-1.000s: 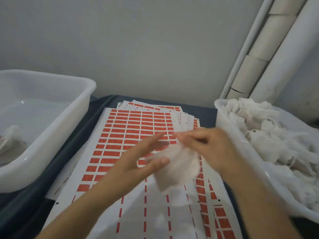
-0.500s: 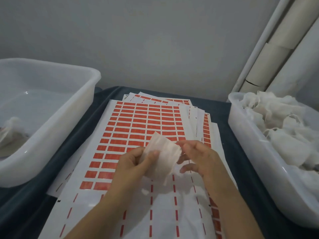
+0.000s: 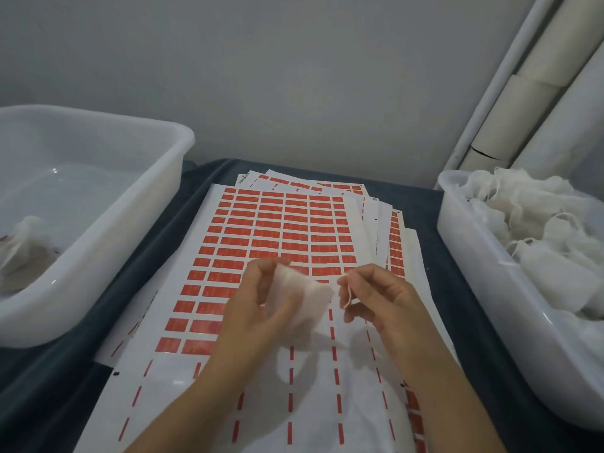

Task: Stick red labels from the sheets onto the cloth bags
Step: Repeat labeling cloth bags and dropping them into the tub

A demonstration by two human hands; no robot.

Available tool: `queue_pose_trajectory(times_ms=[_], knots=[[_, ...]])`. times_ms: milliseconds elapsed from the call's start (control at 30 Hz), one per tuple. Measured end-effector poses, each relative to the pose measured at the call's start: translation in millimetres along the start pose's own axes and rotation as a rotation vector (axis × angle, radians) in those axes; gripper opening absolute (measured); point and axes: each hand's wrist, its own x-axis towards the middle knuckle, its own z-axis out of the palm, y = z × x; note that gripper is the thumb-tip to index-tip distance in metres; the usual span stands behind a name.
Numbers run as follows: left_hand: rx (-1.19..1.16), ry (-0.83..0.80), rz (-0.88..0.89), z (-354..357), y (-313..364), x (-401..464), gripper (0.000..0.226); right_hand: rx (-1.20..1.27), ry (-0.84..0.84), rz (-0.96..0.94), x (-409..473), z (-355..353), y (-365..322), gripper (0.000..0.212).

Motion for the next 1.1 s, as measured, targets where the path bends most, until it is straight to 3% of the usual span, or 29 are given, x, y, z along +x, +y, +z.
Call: queue_pose_trajectory(times_ms=[100, 167, 267, 367, 467, 600, 700, 767, 833, 900, 967, 1033, 1100], knots=[[0.335, 0.047, 0.522, 2, -1, 0, 0.044, -0.030, -0.103, -0.029, -3, 7, -2, 0.022], [0.432, 0.073, 0.728, 3, -5, 2, 0.033, -0.050, -0.126, -0.043, -5, 9, -3, 0.021], [0.397, 0.080, 0.801, 3, -8, 4, 0.028, -0.075, -0.100, -0.065, -6, 8, -4, 0.020], [0.414, 0.125, 0.806, 1, -7, 6, 0.042, -0.061, -0.068, -0.069, -7, 5, -6, 0.020], [0.418, 0.154, 0.790, -2, -7, 7, 0.044, 0.200, -0.054, -0.059, -8, -2, -6, 0.019], [0.371, 0.152, 0.711, 1, -1, 7, 0.041, 0.530, -0.091, -0.062, -8, -2, -6, 0.027], [0.298, 0.090, 0.538, 3, 1, 1, 0.014, 0.471, -0.057, -0.061, -5, 1, -5, 0.032], [0.190, 0.065, 0.417, -1, 0, -7, 0.014, 0.415, -0.056, -0.064, -6, 2, -7, 0.035], [-0.010, -0.092, 0.278, -3, 1, -15, 0.034, 0.360, -0.078, -0.059, -7, 2, -8, 0.038], [-0.138, -0.364, 0.043, -1, 9, -17, 0.052, 0.287, -0.105, -0.069, -10, 4, -11, 0.038], [-0.194, -0.496, -0.179, 0, 15, -12, 0.057, 0.203, -0.211, -0.108, -12, 6, -14, 0.028], [-0.356, -0.494, -0.323, -5, 15, -2, 0.056, 0.137, -0.418, -0.109, -15, 10, -18, 0.007], [-0.522, -0.456, -0.354, -14, 14, 3, 0.050, 0.033, -0.547, -0.031, -16, 15, -16, 0.018]])
